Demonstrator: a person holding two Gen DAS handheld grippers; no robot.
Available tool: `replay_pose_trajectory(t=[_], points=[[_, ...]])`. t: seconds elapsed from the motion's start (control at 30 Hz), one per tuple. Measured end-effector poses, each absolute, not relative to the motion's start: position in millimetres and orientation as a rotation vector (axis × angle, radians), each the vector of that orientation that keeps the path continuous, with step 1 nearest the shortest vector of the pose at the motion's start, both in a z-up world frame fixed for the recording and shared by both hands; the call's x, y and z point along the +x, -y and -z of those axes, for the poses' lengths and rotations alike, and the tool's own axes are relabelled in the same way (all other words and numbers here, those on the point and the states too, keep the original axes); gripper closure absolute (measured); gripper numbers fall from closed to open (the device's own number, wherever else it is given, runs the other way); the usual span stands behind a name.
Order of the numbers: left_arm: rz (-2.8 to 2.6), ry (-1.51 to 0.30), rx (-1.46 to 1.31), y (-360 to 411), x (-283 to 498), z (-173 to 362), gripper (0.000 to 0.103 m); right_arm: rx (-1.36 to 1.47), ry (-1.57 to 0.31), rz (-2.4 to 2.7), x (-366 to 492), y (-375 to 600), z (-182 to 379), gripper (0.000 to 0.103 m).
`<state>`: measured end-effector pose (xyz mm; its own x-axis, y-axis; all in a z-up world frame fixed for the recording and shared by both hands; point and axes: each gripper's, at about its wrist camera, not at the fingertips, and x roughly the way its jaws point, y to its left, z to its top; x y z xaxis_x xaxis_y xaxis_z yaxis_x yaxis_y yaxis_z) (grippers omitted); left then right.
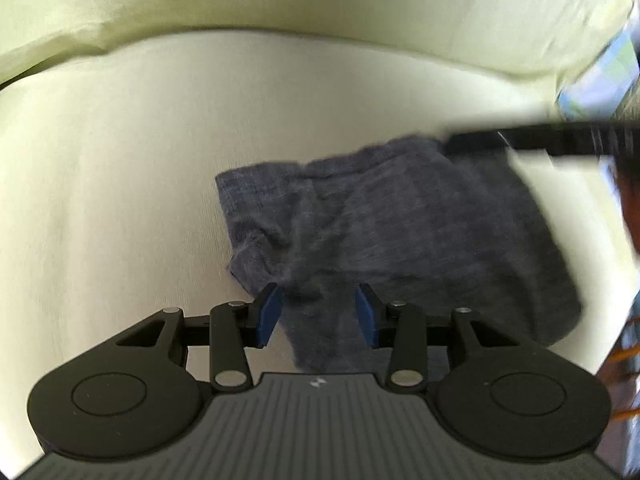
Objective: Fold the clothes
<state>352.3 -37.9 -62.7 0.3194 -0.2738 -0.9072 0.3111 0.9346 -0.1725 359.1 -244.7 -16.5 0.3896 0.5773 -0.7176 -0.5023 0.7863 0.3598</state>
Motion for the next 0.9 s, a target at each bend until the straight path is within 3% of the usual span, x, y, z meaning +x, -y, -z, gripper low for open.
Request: replay_pose_trajectory(t=[0.03,0.3,0.5,0.6,0.9], points=[[0.381,-1.192,0.041,39.3,351.9,65.2,0.056,0.030,-0.960,-0.746,373.1,231.8,16.3,0.089],[0.367,-1.163,0.005,39.3,343.7,78.9,0.052,-0.402,-0.963,-1.150,401.9,149.0,18.2,0.080],[0.379,-1.201,-0.030,35.1,348.2,81.2,0.051,-0.520,-1.024,-1.264,408.3,132.3,33.5,0.076],[0.372,-1.235,-0.064,33.3,352.7,82.1,0.050,-0.520,-1.029,-1.304,408.8,128.4,35.3,0.101],[0.342,-1.290,-0.129,31.3,356.6,87.1,0.048,-0.460,-0.941,-1.144,404.8,137.7,40.6,0.103]])
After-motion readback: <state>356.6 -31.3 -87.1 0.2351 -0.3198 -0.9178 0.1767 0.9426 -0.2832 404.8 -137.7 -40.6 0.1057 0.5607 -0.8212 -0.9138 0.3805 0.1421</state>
